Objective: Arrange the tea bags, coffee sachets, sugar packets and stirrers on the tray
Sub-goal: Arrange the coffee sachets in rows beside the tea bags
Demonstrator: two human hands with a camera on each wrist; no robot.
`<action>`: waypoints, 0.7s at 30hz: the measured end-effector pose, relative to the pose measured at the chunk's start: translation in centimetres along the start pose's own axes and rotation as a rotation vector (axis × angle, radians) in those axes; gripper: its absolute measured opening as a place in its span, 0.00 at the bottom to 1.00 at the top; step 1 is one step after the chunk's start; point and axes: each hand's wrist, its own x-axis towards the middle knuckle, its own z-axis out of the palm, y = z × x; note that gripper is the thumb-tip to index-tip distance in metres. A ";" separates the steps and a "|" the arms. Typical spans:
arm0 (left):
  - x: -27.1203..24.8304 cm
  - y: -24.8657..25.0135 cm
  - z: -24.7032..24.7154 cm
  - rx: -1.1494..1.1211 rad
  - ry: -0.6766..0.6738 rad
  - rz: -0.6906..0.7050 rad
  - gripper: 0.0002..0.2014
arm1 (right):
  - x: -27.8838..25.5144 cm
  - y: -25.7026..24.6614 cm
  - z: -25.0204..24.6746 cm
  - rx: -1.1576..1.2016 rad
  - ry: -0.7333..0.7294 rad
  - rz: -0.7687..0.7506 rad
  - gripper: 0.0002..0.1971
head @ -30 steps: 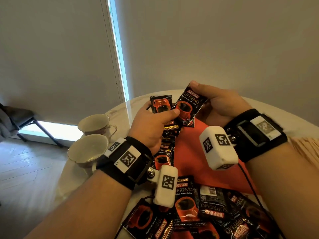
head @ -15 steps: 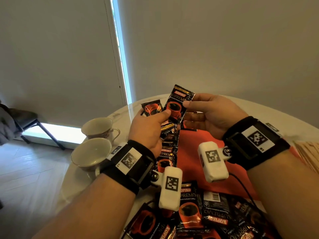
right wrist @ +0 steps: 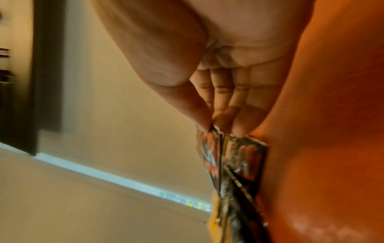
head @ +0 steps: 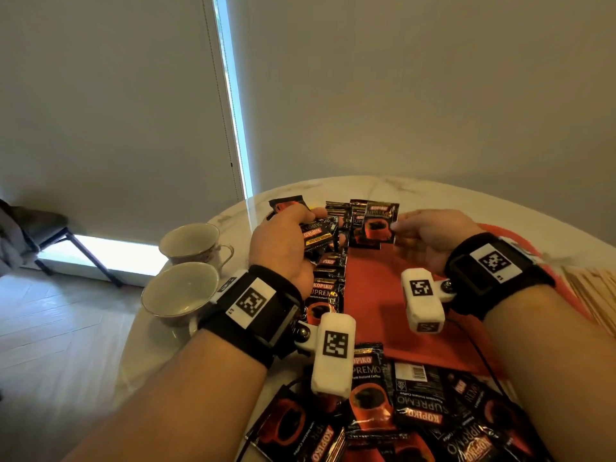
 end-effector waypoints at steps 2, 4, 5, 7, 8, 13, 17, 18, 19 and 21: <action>0.0 0.1 0.0 -0.015 0.002 0.000 0.09 | 0.6 0.8 -0.2 -0.047 0.007 0.052 0.06; 0.0 0.2 0.0 -0.010 0.003 0.006 0.11 | 0.7 1.1 -0.1 -0.094 0.006 0.072 0.06; 0.0 0.2 0.0 -0.005 0.006 0.009 0.13 | 0.8 1.1 0.0 -0.117 0.009 0.078 0.06; 0.1 0.2 -0.1 0.007 0.019 0.012 0.16 | 0.8 0.9 0.3 -0.176 0.022 0.089 0.05; 0.2 0.1 -0.2 0.008 0.023 0.007 0.16 | 0.7 0.7 0.5 -0.212 0.027 0.091 0.05; 0.1 0.2 -0.2 -0.033 0.015 0.008 0.15 | 1.1 0.1 1.2 -0.354 0.061 0.086 0.04; 0.1 0.2 -0.1 -0.030 0.013 0.031 0.17 | 1.5 0.1 1.5 -0.412 0.084 0.093 0.04; 0.2 0.2 -0.1 -0.024 0.015 0.030 0.18 | 1.5 0.2 1.6 -0.427 0.088 0.095 0.04; 0.1 0.3 -0.1 -0.021 0.014 0.026 0.18 | 1.6 0.2 1.6 -0.438 0.091 0.094 0.04; 0.2 0.2 -0.1 -0.011 0.015 0.029 0.14 | 1.8 0.3 1.7 -0.449 0.097 0.090 0.04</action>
